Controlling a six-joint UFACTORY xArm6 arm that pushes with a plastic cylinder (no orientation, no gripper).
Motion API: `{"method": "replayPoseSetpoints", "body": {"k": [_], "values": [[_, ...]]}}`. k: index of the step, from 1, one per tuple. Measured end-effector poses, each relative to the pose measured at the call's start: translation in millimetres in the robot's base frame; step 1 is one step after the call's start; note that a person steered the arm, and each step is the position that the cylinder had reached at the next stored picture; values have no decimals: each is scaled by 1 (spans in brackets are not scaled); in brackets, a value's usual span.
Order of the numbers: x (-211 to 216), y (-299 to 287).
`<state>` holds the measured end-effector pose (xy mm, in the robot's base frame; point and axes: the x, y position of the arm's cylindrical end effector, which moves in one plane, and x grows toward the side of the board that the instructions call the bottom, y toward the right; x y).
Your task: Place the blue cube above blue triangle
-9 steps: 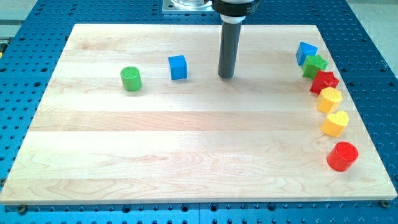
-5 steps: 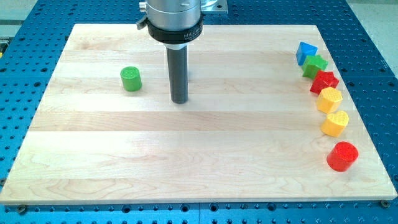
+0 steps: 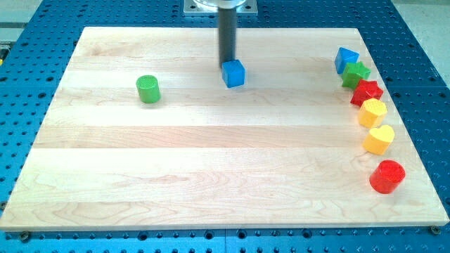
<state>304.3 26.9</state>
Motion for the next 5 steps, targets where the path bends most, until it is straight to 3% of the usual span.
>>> {"method": "replayPoseSetpoints", "body": {"k": [4, 5], "values": [[-3, 21], [9, -5]]}}
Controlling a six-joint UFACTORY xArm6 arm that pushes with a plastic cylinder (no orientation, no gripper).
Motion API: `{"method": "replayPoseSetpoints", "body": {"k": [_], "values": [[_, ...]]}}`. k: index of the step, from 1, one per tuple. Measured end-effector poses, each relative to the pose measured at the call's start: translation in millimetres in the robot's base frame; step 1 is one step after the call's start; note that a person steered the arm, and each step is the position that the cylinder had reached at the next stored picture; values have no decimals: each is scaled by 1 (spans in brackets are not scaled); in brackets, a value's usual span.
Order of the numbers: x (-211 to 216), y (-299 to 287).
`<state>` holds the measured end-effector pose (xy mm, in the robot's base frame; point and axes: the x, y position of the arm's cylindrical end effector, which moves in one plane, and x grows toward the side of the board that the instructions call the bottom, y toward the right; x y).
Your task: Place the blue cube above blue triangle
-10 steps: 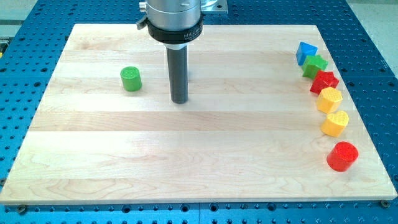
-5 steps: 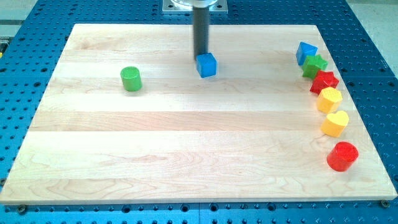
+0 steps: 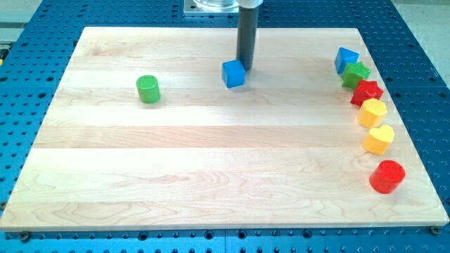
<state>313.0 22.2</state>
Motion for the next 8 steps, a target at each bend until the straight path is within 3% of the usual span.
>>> {"method": "replayPoseSetpoints", "body": {"k": [1, 2, 3, 4, 5, 6, 7, 8], "values": [[-5, -79], [67, -94], [68, -22], [33, -2], [36, -39], [0, -10], [-10, 66], [-34, 92]]}}
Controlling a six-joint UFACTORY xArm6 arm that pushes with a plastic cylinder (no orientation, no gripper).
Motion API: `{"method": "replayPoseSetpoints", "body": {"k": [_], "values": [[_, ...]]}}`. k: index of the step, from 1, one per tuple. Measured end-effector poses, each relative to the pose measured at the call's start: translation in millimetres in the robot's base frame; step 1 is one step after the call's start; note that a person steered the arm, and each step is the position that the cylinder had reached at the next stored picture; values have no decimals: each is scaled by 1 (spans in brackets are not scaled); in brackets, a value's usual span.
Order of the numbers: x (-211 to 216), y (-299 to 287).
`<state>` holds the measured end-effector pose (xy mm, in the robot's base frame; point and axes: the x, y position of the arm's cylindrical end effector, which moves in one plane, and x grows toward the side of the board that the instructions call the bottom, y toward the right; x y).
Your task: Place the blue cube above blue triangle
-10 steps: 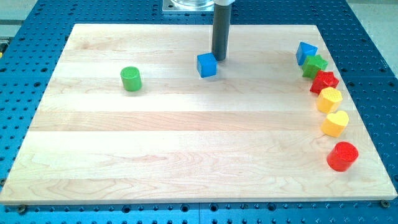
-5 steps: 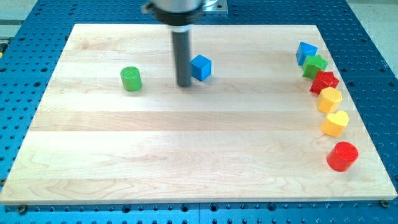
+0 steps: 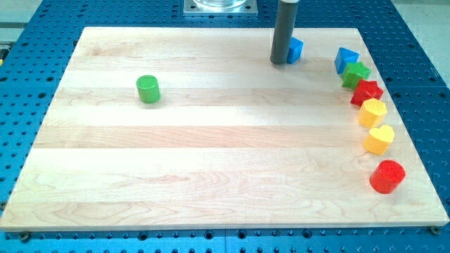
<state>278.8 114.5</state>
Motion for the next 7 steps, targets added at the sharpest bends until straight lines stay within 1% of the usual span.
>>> {"method": "replayPoseSetpoints", "body": {"k": [1, 3, 4, 5, 6, 7], "values": [[-23, 10], [-38, 33], [-38, 52], [-19, 70], [-28, 74], [-50, 77]]}}
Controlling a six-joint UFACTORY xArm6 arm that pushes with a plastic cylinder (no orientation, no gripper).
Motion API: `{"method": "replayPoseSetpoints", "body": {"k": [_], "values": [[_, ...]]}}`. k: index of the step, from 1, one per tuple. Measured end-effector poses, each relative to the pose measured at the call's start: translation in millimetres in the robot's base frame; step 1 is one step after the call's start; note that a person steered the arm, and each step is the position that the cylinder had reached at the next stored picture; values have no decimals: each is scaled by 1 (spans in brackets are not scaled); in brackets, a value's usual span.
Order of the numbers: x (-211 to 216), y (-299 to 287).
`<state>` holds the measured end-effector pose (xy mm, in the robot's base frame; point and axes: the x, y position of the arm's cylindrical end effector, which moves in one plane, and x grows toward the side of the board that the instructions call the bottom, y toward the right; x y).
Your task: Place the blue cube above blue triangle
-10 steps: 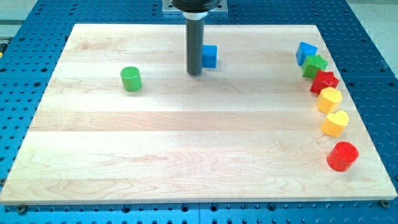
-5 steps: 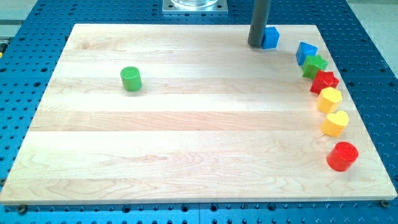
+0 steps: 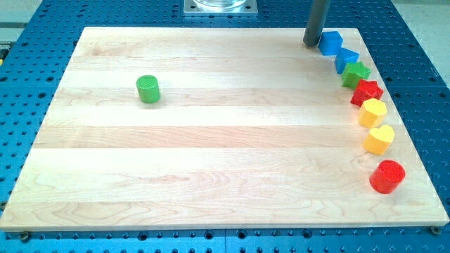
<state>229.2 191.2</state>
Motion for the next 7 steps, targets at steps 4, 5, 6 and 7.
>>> {"method": "replayPoseSetpoints", "body": {"k": [4, 5, 6, 7], "values": [[20, 29], [34, 21], [42, 0], [67, -93]]}}
